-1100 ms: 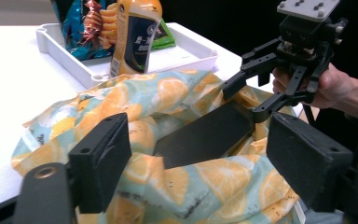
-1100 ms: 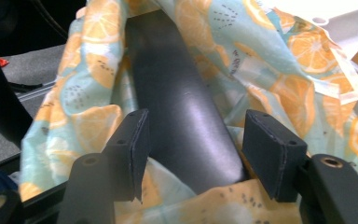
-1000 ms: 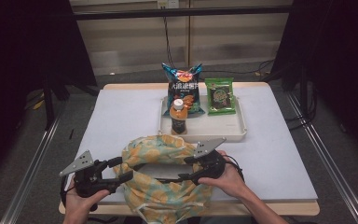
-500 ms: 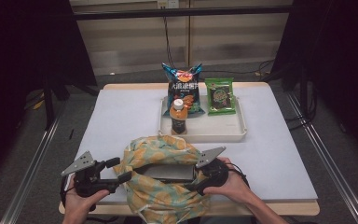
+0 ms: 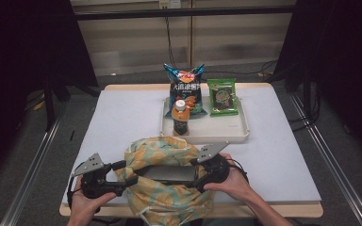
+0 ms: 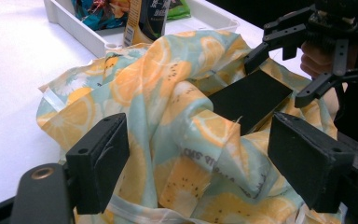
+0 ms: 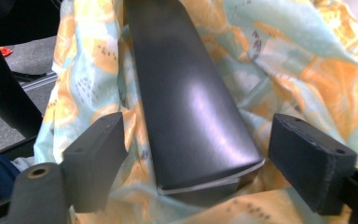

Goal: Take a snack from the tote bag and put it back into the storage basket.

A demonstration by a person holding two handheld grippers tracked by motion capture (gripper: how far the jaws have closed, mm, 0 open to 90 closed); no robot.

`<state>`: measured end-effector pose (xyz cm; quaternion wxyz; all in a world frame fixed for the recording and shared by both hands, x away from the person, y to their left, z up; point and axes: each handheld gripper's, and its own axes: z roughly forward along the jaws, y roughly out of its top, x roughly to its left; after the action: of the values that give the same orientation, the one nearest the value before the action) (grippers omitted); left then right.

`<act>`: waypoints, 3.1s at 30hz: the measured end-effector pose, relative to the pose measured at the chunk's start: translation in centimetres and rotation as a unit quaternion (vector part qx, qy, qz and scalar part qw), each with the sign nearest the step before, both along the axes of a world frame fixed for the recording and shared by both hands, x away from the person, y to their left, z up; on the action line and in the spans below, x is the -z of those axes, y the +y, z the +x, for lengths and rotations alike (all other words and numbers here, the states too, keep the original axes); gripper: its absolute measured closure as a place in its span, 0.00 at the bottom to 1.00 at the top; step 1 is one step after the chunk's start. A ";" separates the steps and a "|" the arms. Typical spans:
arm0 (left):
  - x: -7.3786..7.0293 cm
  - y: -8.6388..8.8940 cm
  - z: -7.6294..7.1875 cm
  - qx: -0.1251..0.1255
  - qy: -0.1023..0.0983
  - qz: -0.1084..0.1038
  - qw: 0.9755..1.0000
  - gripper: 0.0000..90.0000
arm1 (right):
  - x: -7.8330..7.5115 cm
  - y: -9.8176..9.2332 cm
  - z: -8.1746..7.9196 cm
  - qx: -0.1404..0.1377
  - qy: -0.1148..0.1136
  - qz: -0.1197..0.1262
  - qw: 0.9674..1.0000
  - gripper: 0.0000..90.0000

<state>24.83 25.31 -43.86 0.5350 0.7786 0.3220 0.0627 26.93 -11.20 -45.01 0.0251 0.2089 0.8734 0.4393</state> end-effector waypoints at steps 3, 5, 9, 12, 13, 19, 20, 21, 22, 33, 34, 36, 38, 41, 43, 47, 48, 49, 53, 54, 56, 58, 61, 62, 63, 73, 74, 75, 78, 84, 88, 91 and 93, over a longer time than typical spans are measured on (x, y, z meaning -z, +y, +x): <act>0.0 0.0 0.1 0.002 0.000 0.001 1.000 0.23 | 0.0 0.5 0.3 -0.010 -0.003 -0.009 1.000 0.33; 0.0 -0.1 0.1 0.002 0.001 0.002 1.000 0.23 | 0.6 1.2 0.7 -0.022 0.003 -0.018 1.000 0.37; 0.1 -0.2 0.1 0.005 0.002 0.005 1.000 0.24 | 1.1 1.8 0.8 -0.034 -0.001 -0.028 0.999 0.39; 0.2 -0.3 0.2 0.006 0.003 0.007 1.000 0.24 | 1.4 2.2 0.9 -0.043 -0.001 -0.037 0.998 0.39; 0.2 -0.3 0.2 0.007 0.004 0.007 1.000 0.24 | 1.9 2.6 1.1 -0.048 -0.001 -0.046 0.998 0.40; 0.2 -0.2 0.1 0.008 0.002 0.009 1.000 0.26 | 1.5 3.0 1.1 -0.046 -0.009 -0.035 0.998 0.45; 0.2 -0.2 0.2 0.008 0.002 0.006 1.000 0.26 | 1.3 3.0 1.1 -0.045 -0.013 -0.036 0.998 0.46; 0.2 -0.2 0.1 0.007 0.003 0.007 1.000 0.27 | 0.5 3.2 1.1 -0.047 -0.015 -0.031 0.998 0.47; 0.1 -0.2 0.1 0.005 0.001 0.006 1.000 0.27 | 0.3 3.3 1.1 -0.046 -0.017 -0.031 0.998 0.47; -0.1 0.4 0.2 -0.006 -0.001 -0.008 1.000 0.30 | -2.2 3.3 1.1 -0.060 -0.019 -0.038 0.997 0.48; -0.2 0.5 0.2 -0.006 0.000 -0.012 1.000 0.33 | -2.5 3.1 0.9 -0.059 -0.020 -0.039 0.997 0.48; -0.3 0.6 0.3 -0.004 -0.007 -0.019 1.000 0.44 | -2.6 2.9 0.7 -0.064 -0.021 -0.041 0.997 0.48; -0.5 0.8 0.3 -0.009 -0.007 -0.030 0.999 0.52 | -2.7 2.9 0.5 -0.063 -0.020 -0.042 0.997 0.48; -0.7 1.1 0.6 -0.015 -0.013 -0.033 0.999 0.82 | -2.8 2.7 0.3 -0.065 -0.023 -0.036 0.997 0.48; -0.7 1.1 0.7 -0.013 -0.015 -0.024 1.000 0.84 | -2.8 2.6 0.3 -0.061 -0.023 -0.033 0.997 0.48; -0.5 1.2 0.9 -0.015 -0.010 -0.015 1.000 0.97 | -3.0 2.1 0.3 -0.061 -0.023 -0.024 0.998 0.48; -0.4 1.2 0.9 -0.016 -0.009 -0.014 1.000 0.97 | -3.1 1.9 0.3 -0.063 -0.026 -0.023 0.997 0.49; -0.4 1.3 1.0 -0.018 -0.011 -0.012 1.000 0.97 | -3.1 1.9 0.3 -0.063 -0.026 -0.023 0.997 0.49; -0.1 1.6 1.3 -0.026 -0.007 -0.011 1.000 0.98 | -3.4 1.1 0.1 -0.060 -0.027 -0.016 0.998 0.49; -0.1 1.6 1.3 -0.028 -0.006 -0.008 1.000 0.98 | -3.4 1.0 0.1 -0.060 -0.028 -0.015 0.998 0.49; 0.1 1.6 1.4 -0.029 -0.004 -0.008 1.000 0.98 | -3.8 0.6 -0.1 -0.058 -0.028 -0.012 0.998 0.49; 0.3 1.6 1.6 -0.032 0.000 -0.010 0.999 0.98 | -4.0 0.4 -0.1 -0.059 -0.029 -0.011 0.998 0.49; 0.5 1.7 1.8 -0.033 0.003 -0.010 0.999 0.98 | -4.1 0.2 -0.1 -0.059 -0.031 -0.010 0.998 0.49; 0.6 1.8 1.9 -0.036 0.006 -0.004 0.999 0.98 | -4.2 0.2 0.0 -0.058 -0.032 -0.007 0.998 0.49; 0.7 1.9 2.0 -0.037 0.006 -0.004 0.999 0.98 | -4.3 0.2 0.0 -0.058 -0.031 -0.006 0.998 0.49; 0.9 2.1 2.0 -0.041 0.008 0.004 0.999 0.98 | -5.0 -0.5 -0.6 -0.054 -0.041 0.005 0.998 0.49; 0.9 2.1 2.1 -0.041 0.010 0.001 0.999 0.98 | -5.2 -0.7 -0.6 -0.051 -0.042 0.009 0.998 0.49; 1.0 2.1 2.1 -0.042 0.011 0.001 0.999 0.97 | -5.3 -0.9 -0.5 -0.047 -0.044 0.009 0.998 0.49; 0.9 2.0 2.0 -0.036 0.014 -0.002 0.999 0.97 | -5.5 -1.1 0.0 -0.042 -0.042 0.018 0.998 0.49; 0.6 1.9 1.8 -0.030 0.004 -0.018 0.999 0.81 | -6.0 -0.5 0.5 -0.041 -0.051 0.023 0.998 0.49; 0.4 2.1 1.6 -0.022 -0.005 -0.022 1.000 0.65 | -6.3 -0.6 0.8 -0.037 -0.049 0.026 0.998 0.49; 0.2 1.9 1.3 -0.020 -0.007 -0.022 1.000 0.54 | -6.5 -0.7 1.0 -0.036 -0.050 0.028 0.998 0.49; 0.0 1.7 1.1 -0.018 -0.012 -0.022 1.000 0.45 | -7.2 -0.7 1.4 -0.034 -0.054 0.034 0.997 0.49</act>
<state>25.94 26.97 -43.82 0.5547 0.7597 0.3309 0.0752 28.33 -11.94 -37.86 0.0502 0.1556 0.8617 0.4804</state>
